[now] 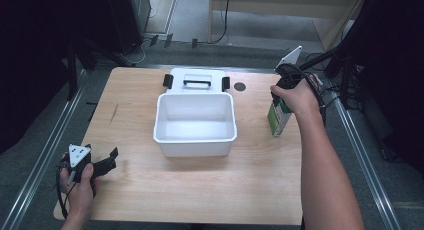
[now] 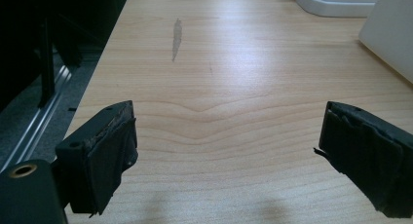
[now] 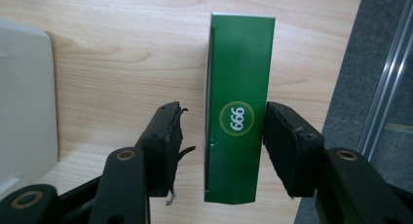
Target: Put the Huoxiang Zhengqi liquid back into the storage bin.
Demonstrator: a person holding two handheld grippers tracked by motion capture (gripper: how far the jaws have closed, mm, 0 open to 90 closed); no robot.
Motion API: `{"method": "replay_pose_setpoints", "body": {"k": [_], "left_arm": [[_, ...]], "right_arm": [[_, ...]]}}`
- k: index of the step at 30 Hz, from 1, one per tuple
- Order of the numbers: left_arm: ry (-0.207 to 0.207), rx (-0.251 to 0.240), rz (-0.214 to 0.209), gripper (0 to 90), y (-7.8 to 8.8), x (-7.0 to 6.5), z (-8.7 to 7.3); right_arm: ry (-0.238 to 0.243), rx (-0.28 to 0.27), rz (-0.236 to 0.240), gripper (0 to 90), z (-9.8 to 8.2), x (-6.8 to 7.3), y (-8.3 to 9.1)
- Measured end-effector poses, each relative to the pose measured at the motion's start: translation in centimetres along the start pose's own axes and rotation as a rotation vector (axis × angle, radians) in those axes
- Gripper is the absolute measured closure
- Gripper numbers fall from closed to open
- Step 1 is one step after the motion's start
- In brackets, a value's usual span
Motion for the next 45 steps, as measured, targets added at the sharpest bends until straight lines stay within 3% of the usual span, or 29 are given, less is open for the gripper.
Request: {"method": "replay_pose_setpoints", "body": {"k": [8,14,23,27,36,40,42,43,45], "left_arm": [[0.001,0.003,-0.002,7.0,0.0,0.0,0.0],[-0.001,0.001,0.000,7.1,0.0,0.0,0.0],[-0.002,0.001,0.000,7.1,0.0,0.0,0.0],[-0.001,0.001,-0.001,7.0,0.0,0.0,0.0],[-0.002,0.002,0.001,7.0,0.0,0.0,0.0],[0.000,0.000,0.003,7.0,0.0,0.0,0.0],[0.000,0.000,0.003,7.1,0.0,-0.1,0.0],[-0.002,-0.001,0.002,7.0,0.0,0.0,0.0],[-0.002,0.000,0.002,7.1,0.0,0.0,0.0]], "right_arm": [[-0.023,0.029,0.020,51.0,0.2,-0.3,-1.1],[-0.031,0.042,0.024,58.2,0.2,-0.4,-2.4],[-0.025,0.031,0.026,64.2,0.1,-0.7,-2.3],[-0.017,0.032,0.053,64.7,0.0,-0.9,-2.1],[0.055,0.016,0.053,64.9,-0.3,0.0,-0.1],[0.146,0.002,0.054,65.0,-0.4,0.8,1.8],[0.159,0.000,0.057,65.0,-0.5,0.9,2.0],[0.203,-0.003,0.062,65.1,-0.6,1.1,2.8],[0.210,-0.005,0.065,65.1,-0.6,1.2,3.0]]}}
Point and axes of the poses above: each handheld gripper's, and its own axes: y roughly backward along the jaws, z roughly out of its top, x roughly to its left, the point moved 3 cm from there along -y, roughly forward along the jaws, and after that the axes turned 1 degree about x, right-handed, at the moved point
